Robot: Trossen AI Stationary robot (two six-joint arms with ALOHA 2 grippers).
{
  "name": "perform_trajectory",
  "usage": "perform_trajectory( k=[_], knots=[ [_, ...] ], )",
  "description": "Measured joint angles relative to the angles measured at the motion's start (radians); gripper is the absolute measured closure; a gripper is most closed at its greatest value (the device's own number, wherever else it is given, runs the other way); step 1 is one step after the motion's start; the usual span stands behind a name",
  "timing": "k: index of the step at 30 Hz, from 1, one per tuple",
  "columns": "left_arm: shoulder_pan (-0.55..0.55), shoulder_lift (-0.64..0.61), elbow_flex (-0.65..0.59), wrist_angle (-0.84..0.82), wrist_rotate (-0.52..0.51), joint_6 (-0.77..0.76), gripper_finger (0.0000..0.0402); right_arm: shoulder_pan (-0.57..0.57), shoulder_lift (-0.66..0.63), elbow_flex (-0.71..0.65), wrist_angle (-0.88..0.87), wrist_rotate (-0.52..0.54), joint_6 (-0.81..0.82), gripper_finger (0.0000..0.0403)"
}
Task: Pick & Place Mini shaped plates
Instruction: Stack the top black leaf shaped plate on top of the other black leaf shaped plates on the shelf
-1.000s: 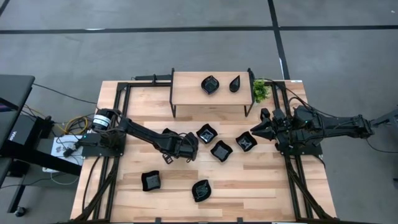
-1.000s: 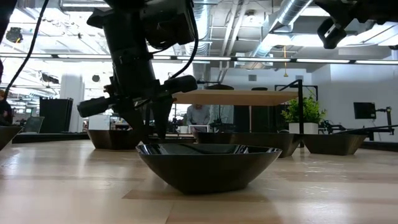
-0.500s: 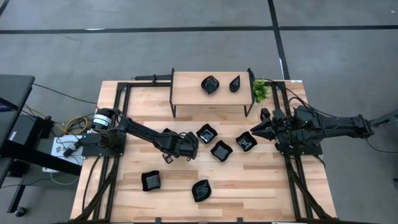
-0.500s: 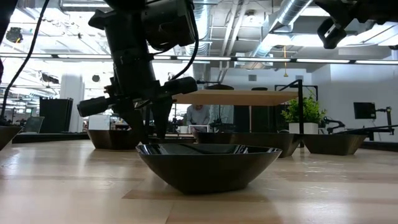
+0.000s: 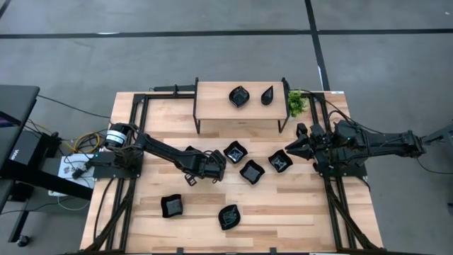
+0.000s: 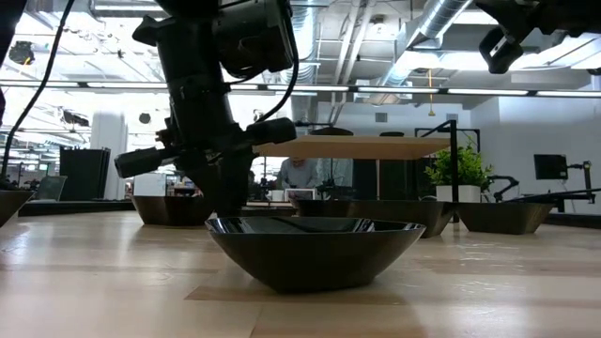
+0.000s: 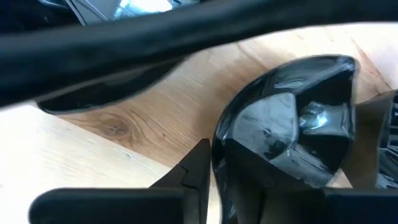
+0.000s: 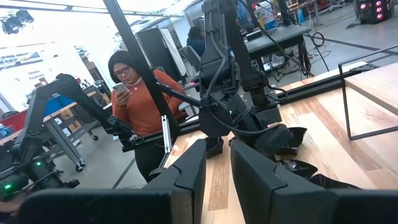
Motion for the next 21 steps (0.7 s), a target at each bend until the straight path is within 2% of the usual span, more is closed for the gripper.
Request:
perform_trajectory(
  k=[13, 21],
  knots=[
    [0.0, -0.001, 0.0, 0.008, -0.005, 0.0, 0.0387, 0.0, 0.0, 0.0, 0.0, 0.0, 0.0, 0.0332],
    [-0.012, -0.015, 0.0, 0.01, -0.003, 0.0, 0.0392, 0.0, 0.0, 0.0, 0.0, 0.0, 0.0, 0.0332]
  ],
)
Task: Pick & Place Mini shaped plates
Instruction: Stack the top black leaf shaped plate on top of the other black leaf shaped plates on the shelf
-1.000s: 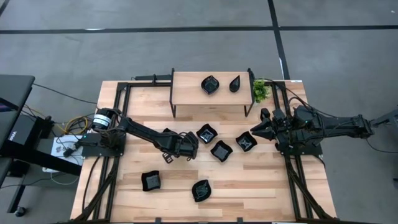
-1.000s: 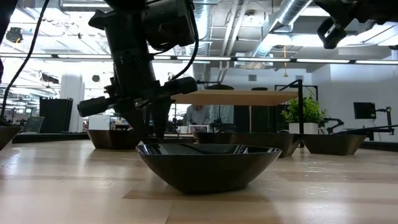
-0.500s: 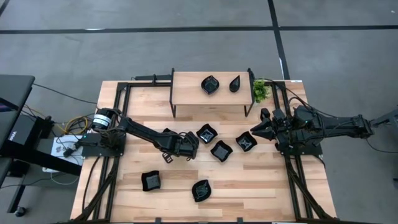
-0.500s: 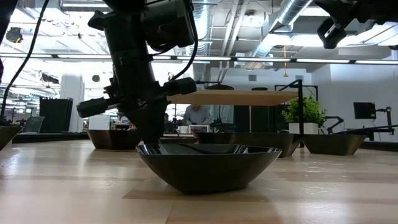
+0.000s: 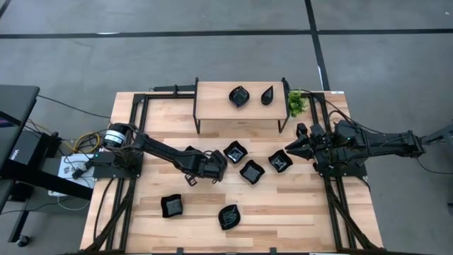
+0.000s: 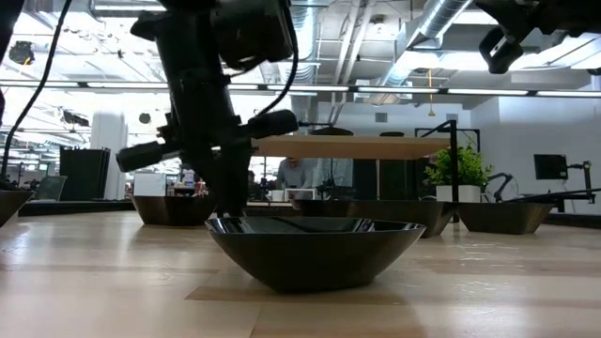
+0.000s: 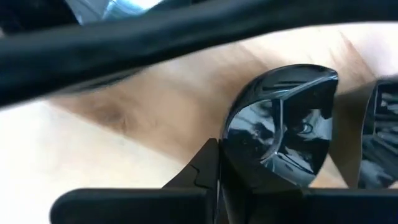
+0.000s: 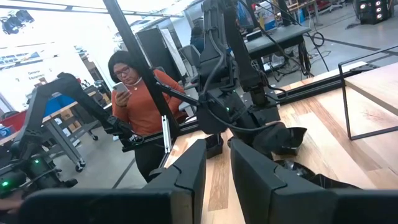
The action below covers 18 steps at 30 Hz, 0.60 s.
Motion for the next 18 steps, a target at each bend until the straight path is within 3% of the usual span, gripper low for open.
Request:
perform_trajectory(
  k=[13, 16, 18],
  knots=[
    [-0.083, -0.19, 0.0, -0.054, -0.024, -0.004, 0.0392, -0.001, 0.0, 0.0, 0.006, 0.0, 0.0, 0.0332],
    [-0.105, -0.258, 0.0, -0.059, -0.084, -0.002, 0.0394, -0.001, 0.0, 0.0, 0.007, 0.001, 0.006, 0.0332],
    [-0.115, -0.307, 0.0, -0.05, -0.182, 0.022, 0.0394, -0.001, 0.0, 0.0, 0.007, 0.001, 0.006, 0.0332]
  ],
)
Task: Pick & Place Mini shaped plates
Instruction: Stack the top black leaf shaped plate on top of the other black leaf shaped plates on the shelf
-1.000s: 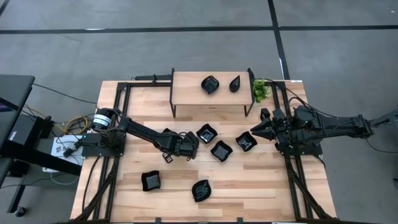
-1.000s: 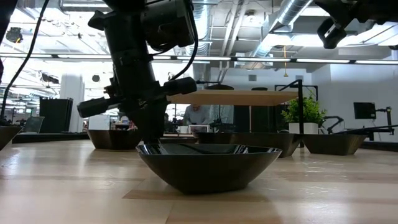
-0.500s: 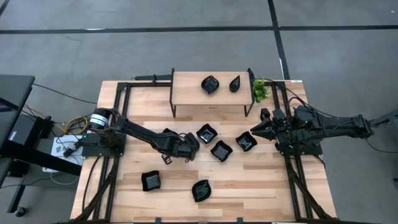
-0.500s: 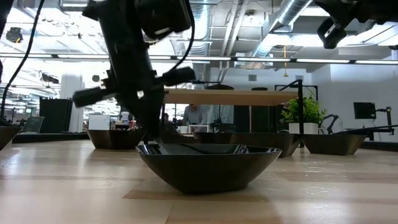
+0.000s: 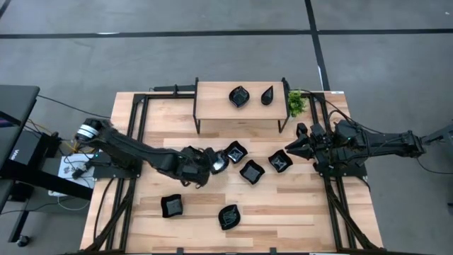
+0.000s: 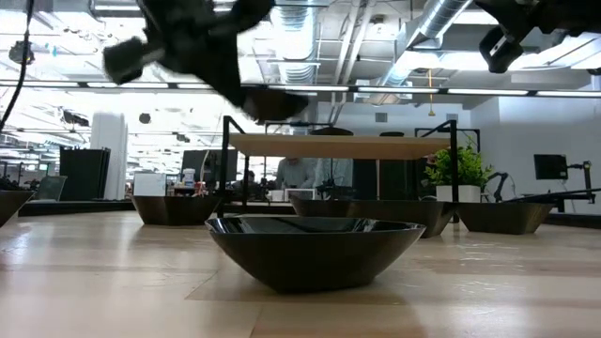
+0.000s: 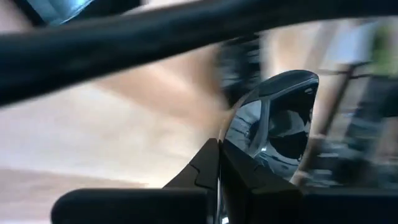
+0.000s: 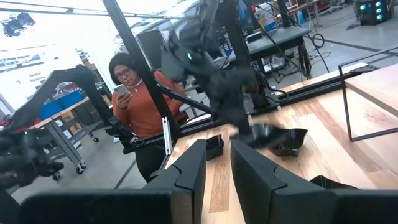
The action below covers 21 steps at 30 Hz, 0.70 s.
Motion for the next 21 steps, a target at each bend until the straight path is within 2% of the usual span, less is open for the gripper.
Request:
perform_trajectory(
  k=[4, 7, 11, 13, 17, 21],
  knots=[
    [0.038, -0.067, 0.0, 0.109, -0.204, 0.113, 0.0393, 0.0, 0.0, 0.0, 0.002, 0.0, 0.001, 0.0332],
    [0.112, -0.087, 0.001, 0.294, -0.289, 0.311, 0.0395, 0.0, 0.0, 0.0, 0.004, 0.0, 0.003, 0.0332],
    [0.241, -0.081, 0.001, 0.542, -0.287, 0.597, 0.0395, 0.0, 0.0, 0.0, 0.009, 0.0, 0.003, 0.0332],
    [0.309, -0.08, 0.001, 0.586, -0.261, 0.68, 0.0395, 0.0, 0.0, 0.0, 0.013, 0.0, 0.003, 0.0332],
    [0.418, -0.079, 0.001, 0.62, -0.185, 0.734, 0.0395, 0.0, 0.0, 0.0, 0.024, 0.0, 0.003, 0.0332],
    [0.476, -0.077, 0.001, 0.633, -0.164, 0.761, 0.0395, 0.0, 0.0, 0.0, 0.023, 0.0, 0.003, 0.0332]
  ],
)
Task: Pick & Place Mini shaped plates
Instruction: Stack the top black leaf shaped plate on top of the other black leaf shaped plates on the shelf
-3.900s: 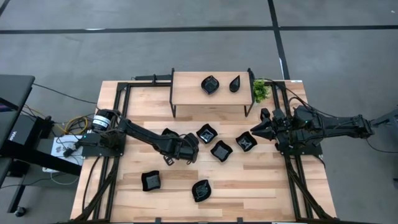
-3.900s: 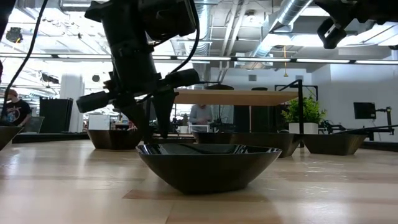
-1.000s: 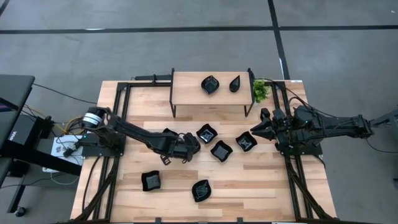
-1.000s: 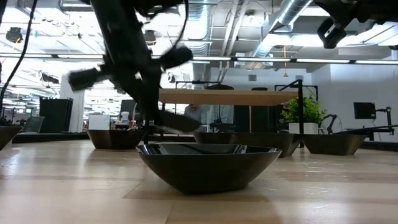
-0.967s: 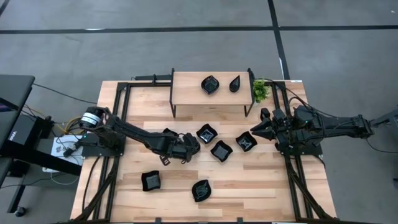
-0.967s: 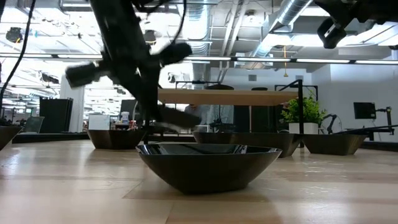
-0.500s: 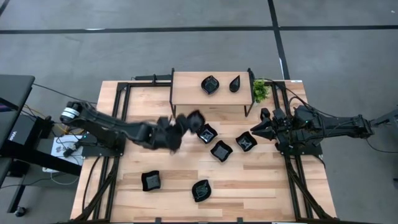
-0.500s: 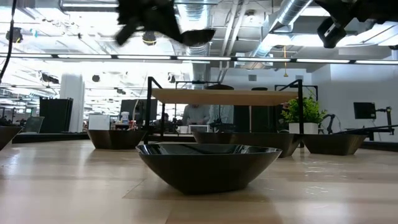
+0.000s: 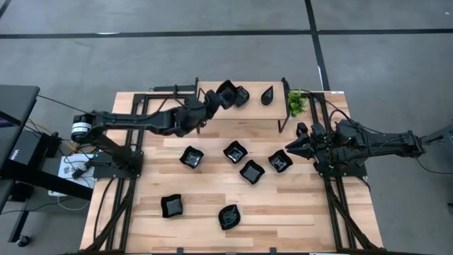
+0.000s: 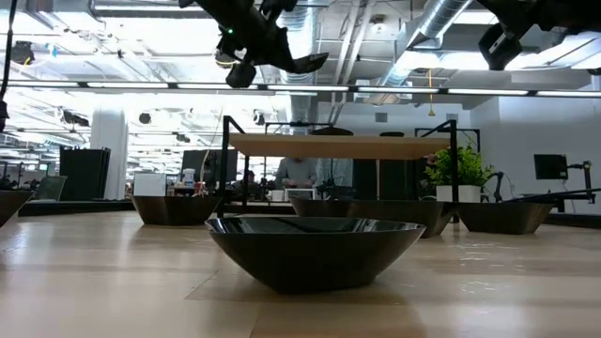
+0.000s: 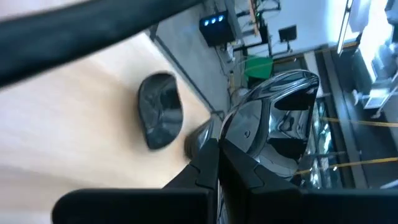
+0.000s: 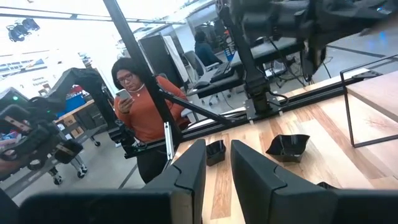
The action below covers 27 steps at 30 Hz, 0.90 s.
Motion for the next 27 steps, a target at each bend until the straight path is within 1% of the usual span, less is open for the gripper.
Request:
perform_trajectory(
  k=[3, 7, 11, 14, 17, 24, 27],
  knots=[
    [0.019, 0.015, 0.016, 0.017, 0.002, 0.022, 0.0395, 0.0, 0.0, 0.0, 0.0, 0.0, 0.0, 0.0332],
    [0.029, 0.091, 0.119, 0.037, 0.018, 0.085, 0.0395, 0.0, 0.0, 0.0, -0.001, 0.0, 0.0, 0.0332],
    [0.052, 0.199, 0.236, 0.033, 0.081, 0.15, 0.0395, -0.001, 0.0, 0.0, 0.002, 0.0, 0.0, 0.0332],
    [0.071, 0.258, 0.294, 0.034, 0.112, 0.154, 0.0396, -0.001, 0.0, 0.0, 0.003, 0.0, 0.001, 0.0332],
    [0.088, 0.288, 0.308, 0.033, 0.122, 0.153, 0.0396, -0.001, 0.0, 0.0, 0.006, 0.0, 0.022, 0.0332],
    [0.104, 0.301, 0.309, 0.021, 0.115, 0.122, 0.0396, -0.001, 0.0, 0.0, 0.006, 0.0, 0.023, 0.0332],
    [0.105, 0.302, 0.309, -0.039, 0.103, 0.074, 0.0396, -0.001, 0.0, 0.0, 0.006, 0.0, 0.024, 0.0332]
  ],
)
